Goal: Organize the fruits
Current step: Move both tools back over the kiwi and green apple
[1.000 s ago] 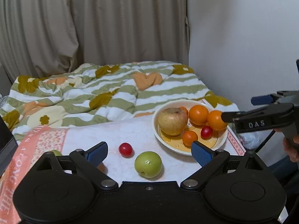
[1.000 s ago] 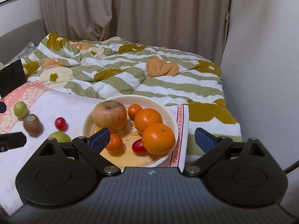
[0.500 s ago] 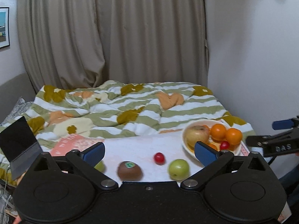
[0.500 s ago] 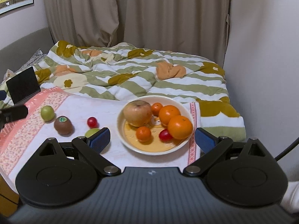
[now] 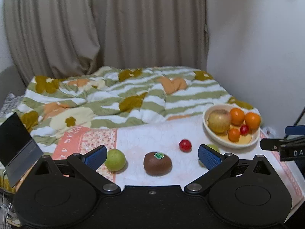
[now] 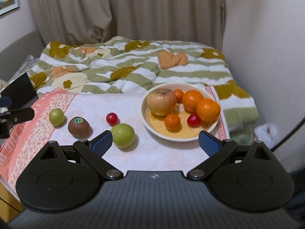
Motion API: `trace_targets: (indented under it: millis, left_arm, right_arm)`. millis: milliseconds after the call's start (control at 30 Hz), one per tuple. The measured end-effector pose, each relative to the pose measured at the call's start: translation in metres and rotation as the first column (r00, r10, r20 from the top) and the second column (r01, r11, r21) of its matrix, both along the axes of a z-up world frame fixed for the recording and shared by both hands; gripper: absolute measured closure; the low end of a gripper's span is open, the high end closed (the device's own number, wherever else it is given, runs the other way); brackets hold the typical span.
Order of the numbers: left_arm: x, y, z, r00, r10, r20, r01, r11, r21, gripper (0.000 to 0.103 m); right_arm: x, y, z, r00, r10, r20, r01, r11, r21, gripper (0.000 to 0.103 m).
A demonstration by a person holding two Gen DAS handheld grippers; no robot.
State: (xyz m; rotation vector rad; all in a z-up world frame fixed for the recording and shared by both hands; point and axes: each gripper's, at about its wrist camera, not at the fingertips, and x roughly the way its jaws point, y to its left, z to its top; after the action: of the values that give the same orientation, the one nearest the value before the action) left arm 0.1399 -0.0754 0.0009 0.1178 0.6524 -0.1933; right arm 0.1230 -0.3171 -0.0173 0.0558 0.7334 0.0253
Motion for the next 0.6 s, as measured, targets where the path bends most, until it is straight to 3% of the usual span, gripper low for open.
trace_targets:
  millis: [300, 600]
  left_arm:
    - [0.042, 0.03, -0.033, 0.986, -0.11, -0.126, 0.107, 0.994, -0.037, 0.0]
    - [0.078, 0.032, -0.068, 0.963, -0.156, -0.222, 0.139, 0.986, -0.091, 0.0]
  right_arm:
    - [0.023, 0.035, -0.029, 0.984, -0.151, -0.095, 0.153, 0.988, 0.025, 0.0]
    - [0.058, 0.059, -0.052, 0.965, -0.207, -0.158, 0.216, 0.976, 0.04, 0.0]
